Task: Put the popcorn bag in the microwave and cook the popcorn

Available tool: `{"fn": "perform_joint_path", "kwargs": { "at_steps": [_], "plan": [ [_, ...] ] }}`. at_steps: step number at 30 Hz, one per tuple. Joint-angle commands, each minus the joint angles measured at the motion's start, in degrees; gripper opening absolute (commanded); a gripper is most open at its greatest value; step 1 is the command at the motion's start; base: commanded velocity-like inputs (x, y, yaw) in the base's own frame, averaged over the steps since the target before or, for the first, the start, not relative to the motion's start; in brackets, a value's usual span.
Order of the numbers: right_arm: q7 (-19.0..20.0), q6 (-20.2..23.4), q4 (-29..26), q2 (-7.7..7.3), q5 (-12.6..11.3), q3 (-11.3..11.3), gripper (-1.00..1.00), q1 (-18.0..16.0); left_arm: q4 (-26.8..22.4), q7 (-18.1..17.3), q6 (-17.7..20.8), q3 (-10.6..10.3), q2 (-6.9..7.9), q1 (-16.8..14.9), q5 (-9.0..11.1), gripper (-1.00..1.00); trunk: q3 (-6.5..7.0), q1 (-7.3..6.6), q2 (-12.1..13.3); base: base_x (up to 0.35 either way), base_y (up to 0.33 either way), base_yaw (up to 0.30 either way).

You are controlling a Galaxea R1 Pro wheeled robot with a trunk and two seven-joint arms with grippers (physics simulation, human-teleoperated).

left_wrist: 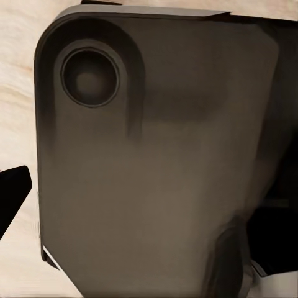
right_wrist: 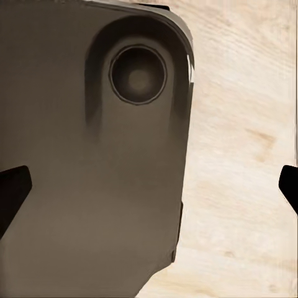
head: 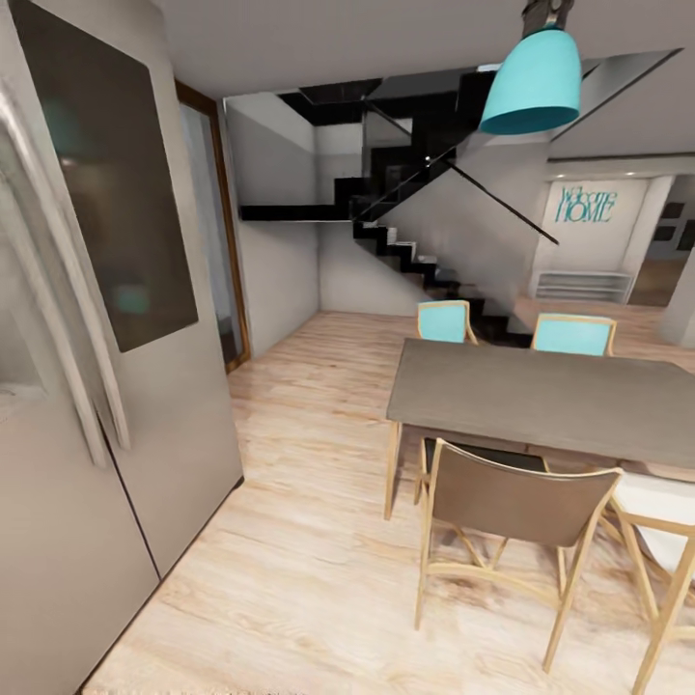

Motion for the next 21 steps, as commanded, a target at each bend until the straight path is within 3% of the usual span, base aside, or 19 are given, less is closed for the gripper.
{"fn": "perform_joint_path", "kwargs": {
  "at_steps": [1, 21],
  "plan": [
    [-0.18, -0.49, 0.10, -0.09, -0.06, 0.43, 1.00, -0.02, 0.00, 0.05, -0.13, 0.09, -0.02, -0.01, 0.45, 1.00, -0.04, 0.00, -0.02, 0.000, 0.000, 0.300],
    [-0.18, -1.21, 0.09, -0.09, 0.56, 0.69, 1.00, -0.02, 0.00, 0.10, -0.13, 0.10, -0.01, -0.01, 0.56, 1.00, -0.04, 0.00, -0.02, 0.000, 0.000, 0.300]
  ]
}}
